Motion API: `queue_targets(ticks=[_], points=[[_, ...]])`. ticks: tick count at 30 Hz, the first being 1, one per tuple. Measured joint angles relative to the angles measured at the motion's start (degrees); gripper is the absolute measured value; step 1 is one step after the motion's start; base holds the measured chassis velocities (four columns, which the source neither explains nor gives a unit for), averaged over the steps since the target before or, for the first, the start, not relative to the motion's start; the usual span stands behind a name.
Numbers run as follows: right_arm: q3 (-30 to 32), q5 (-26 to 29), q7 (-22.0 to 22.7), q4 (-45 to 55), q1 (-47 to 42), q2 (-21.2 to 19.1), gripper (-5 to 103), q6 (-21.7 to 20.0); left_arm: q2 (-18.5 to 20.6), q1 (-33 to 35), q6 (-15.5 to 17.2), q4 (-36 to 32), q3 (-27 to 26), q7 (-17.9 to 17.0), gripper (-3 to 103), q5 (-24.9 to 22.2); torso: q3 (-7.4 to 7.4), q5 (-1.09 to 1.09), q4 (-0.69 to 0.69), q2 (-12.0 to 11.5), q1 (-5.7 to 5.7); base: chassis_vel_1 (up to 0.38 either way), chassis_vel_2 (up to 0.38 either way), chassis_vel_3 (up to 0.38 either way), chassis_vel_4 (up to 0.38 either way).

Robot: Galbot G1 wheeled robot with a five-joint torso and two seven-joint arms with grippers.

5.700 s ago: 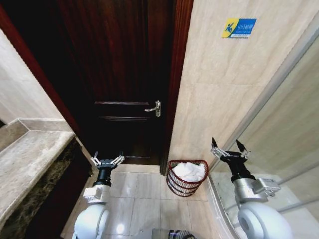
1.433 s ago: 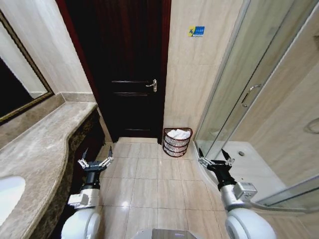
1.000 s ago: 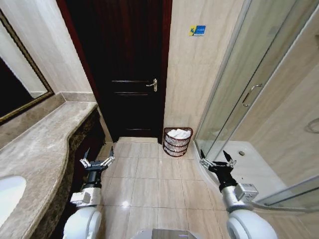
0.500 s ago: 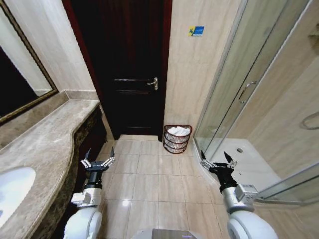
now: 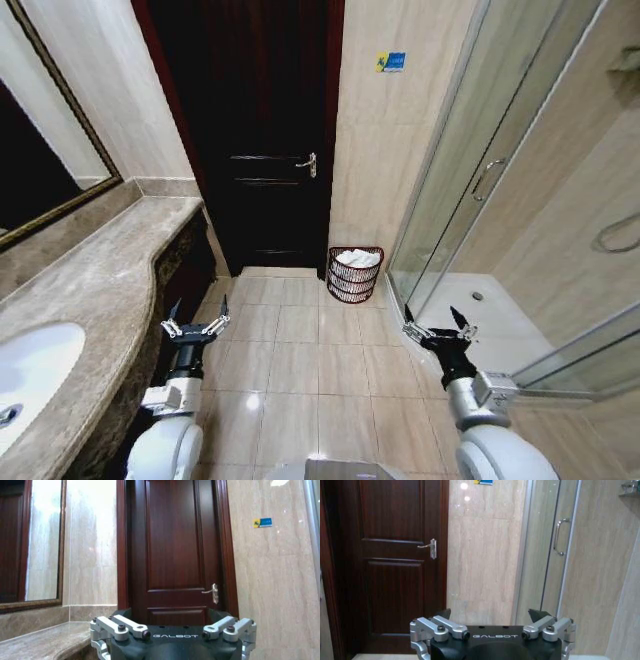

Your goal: Discard the used towel into the hamper.

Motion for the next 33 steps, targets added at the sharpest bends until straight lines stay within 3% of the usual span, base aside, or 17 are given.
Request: queue_targets(ticks=[9, 33], points=[[0.2, 0.0, 0.3, 0.0, -0.5, -0.2, 100, 0.2, -0.1, 0.2, -0.9, 0.1, -0.1, 0.0, 100, -0.1, 0.0, -0.01, 0.0, 0.0, 0.0, 0.077, -0.054, -0.053, 0.091], [0.0, -2.0, 0.2, 0.0, -1.8, 1.8, 100, 2.4, 1.1, 1.8, 1.6, -2.2, 0.8, 0.8, 100, -1.6, 0.0, -0.01, 0.01, 0.0, 0.0, 0.048, -0.047, -0.049, 0.045]])
